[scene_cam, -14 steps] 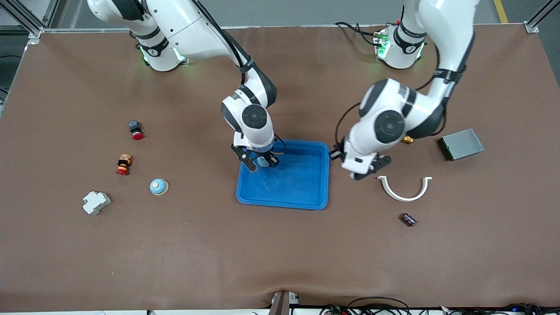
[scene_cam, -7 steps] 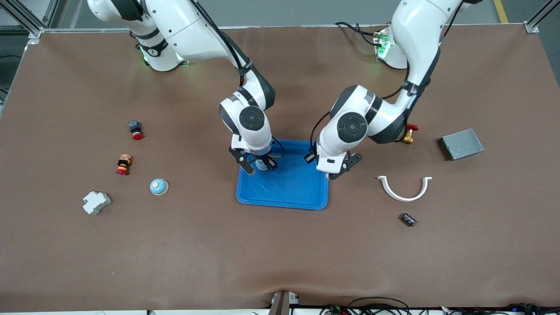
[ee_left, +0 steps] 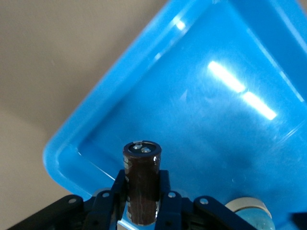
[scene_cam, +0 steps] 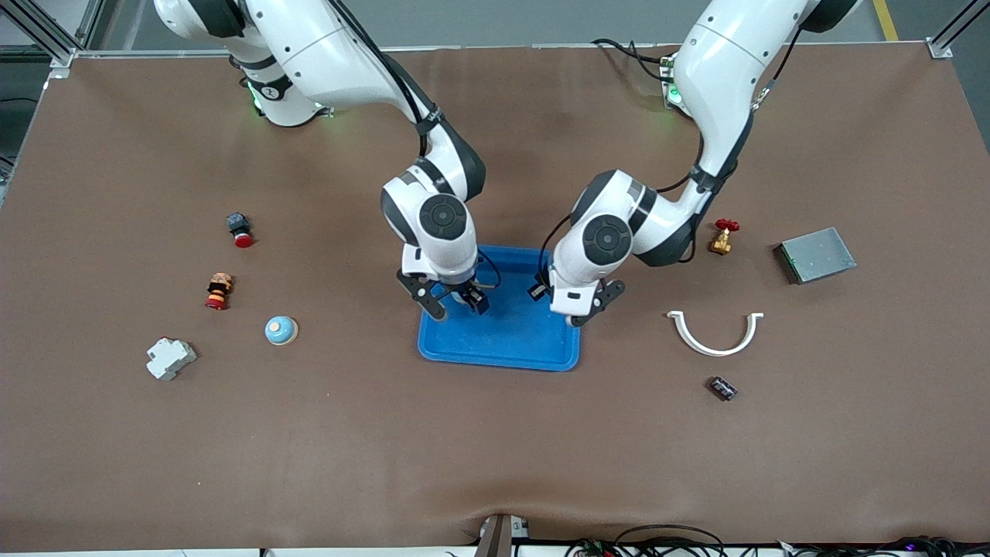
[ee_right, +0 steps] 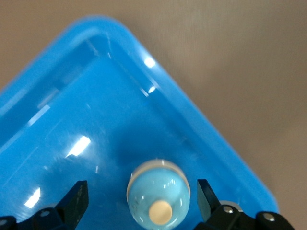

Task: Place electrolytic capacitor and blue bell in tray
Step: 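Release the bell in the tray with the right gripper while the left gripper approaches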

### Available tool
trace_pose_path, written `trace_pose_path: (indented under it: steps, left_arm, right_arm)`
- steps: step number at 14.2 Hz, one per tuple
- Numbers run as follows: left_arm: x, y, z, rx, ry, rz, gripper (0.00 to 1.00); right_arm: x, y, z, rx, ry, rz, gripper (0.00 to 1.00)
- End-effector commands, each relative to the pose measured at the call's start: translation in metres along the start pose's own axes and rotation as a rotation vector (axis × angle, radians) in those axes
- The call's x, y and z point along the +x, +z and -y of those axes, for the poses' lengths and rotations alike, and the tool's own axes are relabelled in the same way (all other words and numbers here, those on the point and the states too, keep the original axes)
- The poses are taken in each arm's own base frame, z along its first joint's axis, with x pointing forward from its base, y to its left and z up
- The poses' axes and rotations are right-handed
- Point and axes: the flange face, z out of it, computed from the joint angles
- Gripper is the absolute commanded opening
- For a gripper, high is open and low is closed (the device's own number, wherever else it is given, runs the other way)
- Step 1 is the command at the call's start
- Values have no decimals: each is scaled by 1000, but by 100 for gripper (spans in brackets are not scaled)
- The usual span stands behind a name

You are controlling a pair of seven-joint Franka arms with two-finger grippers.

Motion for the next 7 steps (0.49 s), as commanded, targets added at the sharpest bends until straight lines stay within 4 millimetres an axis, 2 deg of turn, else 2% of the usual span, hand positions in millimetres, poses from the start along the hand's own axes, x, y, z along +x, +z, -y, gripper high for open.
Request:
trace_pose_path:
  steps: [1, 3, 7]
  left_arm:
    - [-4, 7, -13, -23, -16, -22, 0]
    - [-4, 13, -13, -22, -14, -25, 0]
    - [2, 16, -9, -2, 17, -65, 0]
  right_arm:
    - [29, -27, -12, 8, -18, 13, 100]
    - [46, -31, -25, 30, -29, 11, 100]
    - [99, -36, -82, 44, -132, 9, 100]
